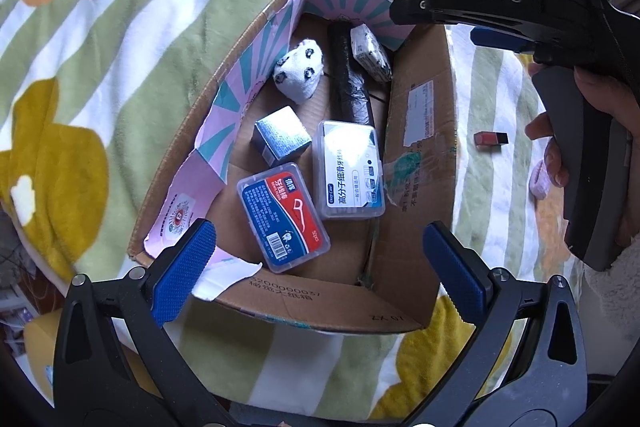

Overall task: Organize objects
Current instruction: 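Withdraw both tools from the box toward the lipstick and pink item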

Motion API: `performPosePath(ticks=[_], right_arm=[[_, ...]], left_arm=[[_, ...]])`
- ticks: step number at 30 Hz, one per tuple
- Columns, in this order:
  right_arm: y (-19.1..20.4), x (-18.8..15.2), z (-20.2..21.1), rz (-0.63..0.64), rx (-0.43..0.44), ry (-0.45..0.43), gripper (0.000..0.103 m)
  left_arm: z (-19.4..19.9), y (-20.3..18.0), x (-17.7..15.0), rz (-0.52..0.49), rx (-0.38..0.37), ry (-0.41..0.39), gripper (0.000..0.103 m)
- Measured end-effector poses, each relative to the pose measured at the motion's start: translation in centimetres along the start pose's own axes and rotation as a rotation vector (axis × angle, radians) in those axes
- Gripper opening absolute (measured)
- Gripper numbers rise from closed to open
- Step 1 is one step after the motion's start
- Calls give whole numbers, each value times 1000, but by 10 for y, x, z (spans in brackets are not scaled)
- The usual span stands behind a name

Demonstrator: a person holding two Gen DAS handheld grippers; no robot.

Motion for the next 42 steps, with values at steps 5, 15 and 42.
performPosePath(ticks=[5,15,42], right_arm=[[-1,-5,35,-35,1,-33,102],[-24,-50,114,-75,-57,-75,102],[-145,-205,224,-523,-356,-121,102]], left_arm=[[22,-5,3,-18,7,-16,103],[67,-36,14,-112,-12,-28,103],[54,-178,-3,-396,-18,9,102]])
Point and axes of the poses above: each gripper's, at about its wrist camera, not at the fingertips, and z roughly against the way its jaws point, y to its left, x to its top, the point moved 6 cm from there along -z, roughly the way its jaws point, and after that the axes turned 4 degrees about z, right-handed, at the moved point
